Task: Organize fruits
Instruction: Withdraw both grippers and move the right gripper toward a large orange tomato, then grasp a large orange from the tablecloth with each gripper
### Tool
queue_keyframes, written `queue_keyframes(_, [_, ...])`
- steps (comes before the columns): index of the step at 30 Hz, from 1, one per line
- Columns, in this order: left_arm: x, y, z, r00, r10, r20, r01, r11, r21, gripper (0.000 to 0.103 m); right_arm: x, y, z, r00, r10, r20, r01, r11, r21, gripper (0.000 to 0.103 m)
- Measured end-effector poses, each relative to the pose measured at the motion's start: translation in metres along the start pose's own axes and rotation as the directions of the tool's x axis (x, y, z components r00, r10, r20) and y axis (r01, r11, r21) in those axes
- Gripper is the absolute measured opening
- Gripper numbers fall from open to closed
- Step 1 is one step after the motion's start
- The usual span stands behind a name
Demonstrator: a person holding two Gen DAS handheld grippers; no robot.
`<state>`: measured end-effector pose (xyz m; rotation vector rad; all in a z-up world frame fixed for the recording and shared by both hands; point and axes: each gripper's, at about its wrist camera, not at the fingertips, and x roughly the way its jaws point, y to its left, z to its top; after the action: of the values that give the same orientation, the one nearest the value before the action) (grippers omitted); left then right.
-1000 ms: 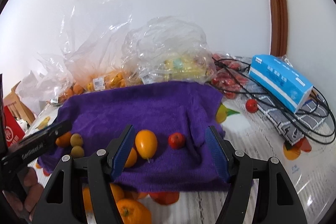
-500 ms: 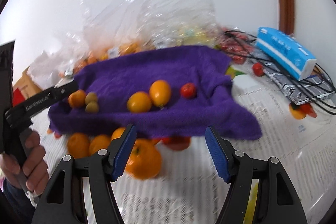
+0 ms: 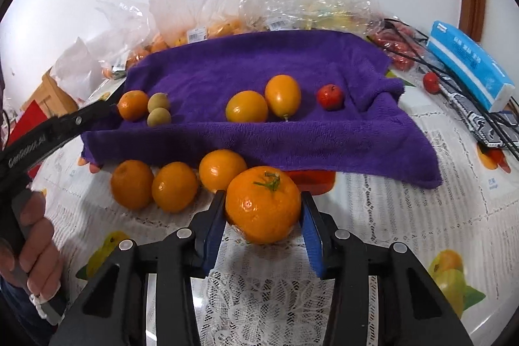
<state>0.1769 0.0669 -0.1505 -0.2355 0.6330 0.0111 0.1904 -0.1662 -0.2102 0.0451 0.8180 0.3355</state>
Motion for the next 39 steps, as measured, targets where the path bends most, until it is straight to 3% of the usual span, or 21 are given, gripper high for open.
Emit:
queue_keyframes(8, [-0.009, -0.013, -0.014, 0.997, -0.075, -0.028, 0.076, 0.995, 0.066, 0.053, -0.019, -0.010, -0.003, 0.996, 0.028, 0.089, -0.032, 0.999, 0.043, 0.043])
queue_keyframes(13, [-0.002, -0.031, -0.024, 0.981, -0.156, -0.119, 0.172, 0.976, 0.136, 0.053, -0.032, -0.021, -0.007, 0.990, 0.015, 0.139, -0.025, 0.997, 0.072, 0.039])
queue_keyframes(16, [0.005, -0.040, -0.029, 0.978, -0.127, -0.164, 0.156, 0.971, 0.180, 0.053, -0.039, -0.029, -0.011, 0.989, 0.023, 0.149, -0.034, 0.997, 0.070, 0.039])
queue_keyframes(21, [0.024, -0.047, -0.032, 0.965, -0.074, -0.251, 0.126, 0.972, 0.198, 0.053, -0.041, -0.050, -0.017, 0.985, 0.066, 0.160, -0.093, 0.981, 0.172, 0.040])
queue_keyframes(29, [0.026, -0.062, -0.038, 0.966, -0.004, -0.257, 0.077, 0.959, 0.273, 0.045, -0.028, -0.029, -0.013, 0.993, 0.087, 0.081, -0.093, 0.993, 0.072, 0.047])
queue_keyframes(35, [0.027, -0.061, -0.036, 0.965, -0.017, -0.261, 0.089, 0.959, 0.269, 0.045, -0.013, -0.023, -0.011, 0.997, 0.074, -0.002, -0.074, 0.996, 0.046, 0.046])
queue_keyframes(39, [0.025, -0.055, -0.034, 0.964, -0.049, -0.262, 0.113, 0.965, 0.238, 0.043, -0.016, -0.025, -0.012, 0.997, 0.078, 0.012, -0.079, 0.996, 0.051, 0.044])
